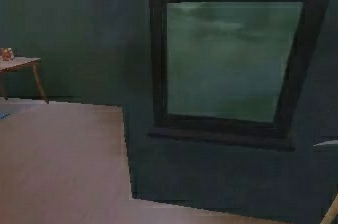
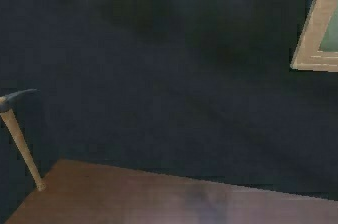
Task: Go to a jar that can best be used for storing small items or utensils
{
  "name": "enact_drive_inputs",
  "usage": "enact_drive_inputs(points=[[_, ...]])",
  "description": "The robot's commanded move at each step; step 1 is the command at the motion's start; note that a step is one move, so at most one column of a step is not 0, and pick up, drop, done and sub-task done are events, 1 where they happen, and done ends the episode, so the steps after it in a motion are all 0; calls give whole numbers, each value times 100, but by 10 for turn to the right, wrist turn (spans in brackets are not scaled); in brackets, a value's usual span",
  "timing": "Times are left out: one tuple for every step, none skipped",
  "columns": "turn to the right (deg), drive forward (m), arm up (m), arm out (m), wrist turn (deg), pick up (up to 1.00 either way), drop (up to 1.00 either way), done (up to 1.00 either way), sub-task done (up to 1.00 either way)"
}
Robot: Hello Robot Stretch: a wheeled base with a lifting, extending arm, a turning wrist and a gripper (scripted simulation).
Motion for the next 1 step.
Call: enact_drive_inputs(points=[[-120, 0, 0, 0, 0, 0, 0, 0, 0]])
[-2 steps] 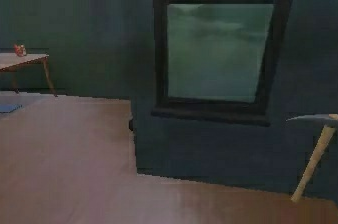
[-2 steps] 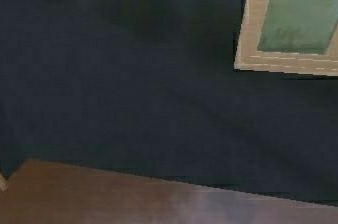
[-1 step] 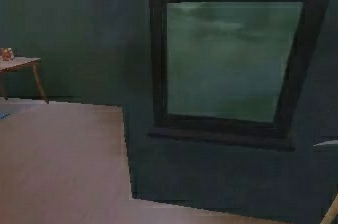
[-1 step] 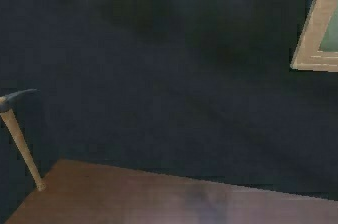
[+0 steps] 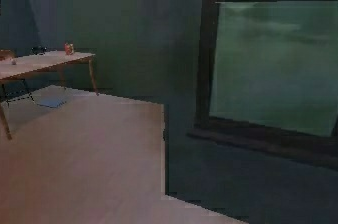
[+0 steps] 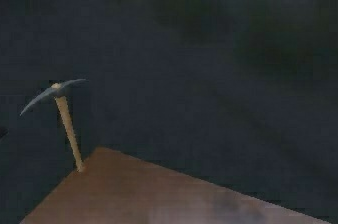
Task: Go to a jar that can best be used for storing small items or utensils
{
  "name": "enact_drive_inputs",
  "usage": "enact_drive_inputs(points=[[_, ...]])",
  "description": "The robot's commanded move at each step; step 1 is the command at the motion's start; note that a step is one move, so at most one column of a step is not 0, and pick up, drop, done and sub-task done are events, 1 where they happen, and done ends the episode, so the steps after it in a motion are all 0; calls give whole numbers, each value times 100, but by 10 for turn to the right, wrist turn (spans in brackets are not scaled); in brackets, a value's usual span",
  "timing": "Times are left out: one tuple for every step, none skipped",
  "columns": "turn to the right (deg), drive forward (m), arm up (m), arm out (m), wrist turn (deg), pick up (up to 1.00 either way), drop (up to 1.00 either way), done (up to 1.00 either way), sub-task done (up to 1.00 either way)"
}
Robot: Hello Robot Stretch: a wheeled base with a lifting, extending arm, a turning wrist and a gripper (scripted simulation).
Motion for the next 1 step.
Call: enact_drive_inputs(points=[[0, 45, 0, 0, 0, 0, 0, 0, 0]])
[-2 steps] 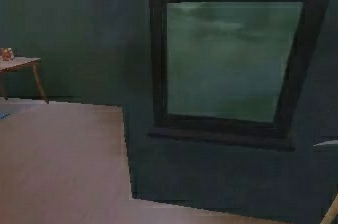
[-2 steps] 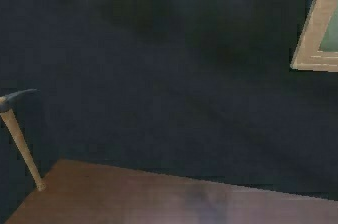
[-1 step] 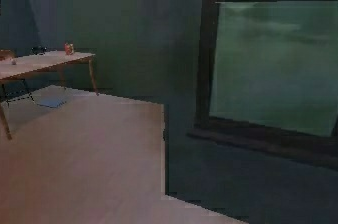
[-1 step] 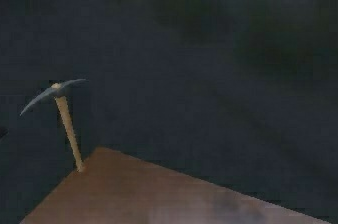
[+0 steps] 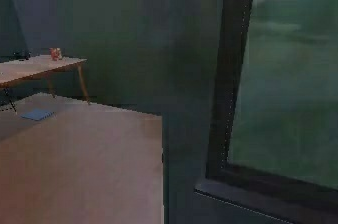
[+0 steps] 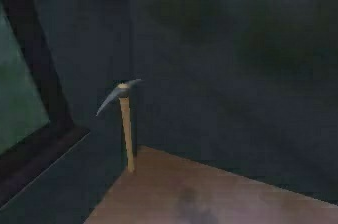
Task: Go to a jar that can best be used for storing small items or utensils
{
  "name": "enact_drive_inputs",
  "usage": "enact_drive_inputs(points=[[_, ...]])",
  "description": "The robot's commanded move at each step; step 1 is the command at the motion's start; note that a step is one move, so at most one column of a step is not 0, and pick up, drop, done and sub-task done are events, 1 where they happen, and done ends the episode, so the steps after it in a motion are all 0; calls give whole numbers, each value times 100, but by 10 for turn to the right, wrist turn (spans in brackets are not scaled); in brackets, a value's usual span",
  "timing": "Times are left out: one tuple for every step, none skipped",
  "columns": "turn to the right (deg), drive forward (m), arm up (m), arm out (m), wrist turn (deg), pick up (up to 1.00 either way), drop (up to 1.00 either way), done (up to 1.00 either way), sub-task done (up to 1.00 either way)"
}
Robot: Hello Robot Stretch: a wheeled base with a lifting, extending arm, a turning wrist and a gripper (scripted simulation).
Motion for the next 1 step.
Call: enact_drive_inputs(points=[[-450, 0, 0, 0, 0, 0, 0, 0, 0]])
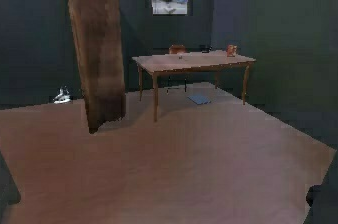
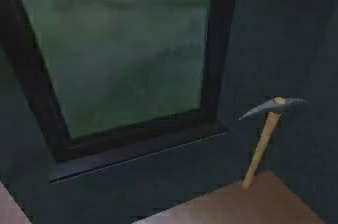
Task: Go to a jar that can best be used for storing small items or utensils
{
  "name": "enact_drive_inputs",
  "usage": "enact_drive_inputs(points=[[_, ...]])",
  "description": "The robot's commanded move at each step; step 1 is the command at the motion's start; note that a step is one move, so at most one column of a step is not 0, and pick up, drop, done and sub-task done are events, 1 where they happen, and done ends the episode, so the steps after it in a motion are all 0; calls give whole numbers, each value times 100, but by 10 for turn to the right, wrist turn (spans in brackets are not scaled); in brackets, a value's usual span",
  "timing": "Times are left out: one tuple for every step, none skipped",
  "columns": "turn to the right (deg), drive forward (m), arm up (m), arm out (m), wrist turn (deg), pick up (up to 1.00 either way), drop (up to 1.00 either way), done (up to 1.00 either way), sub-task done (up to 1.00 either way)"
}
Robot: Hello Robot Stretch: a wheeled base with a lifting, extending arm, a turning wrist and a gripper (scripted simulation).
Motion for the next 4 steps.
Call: enact_drive_inputs(points=[[0, 50, 0, 0, 0, 0, 0, 0, 0], [-210, 0, 0, 0, 0, 0, 0, 0, 0], [-30, 0, 0, 0, 0, 0, 0, 0, 0], [0, 15, 0, 0, 0, 0, 0, 0, 0]])
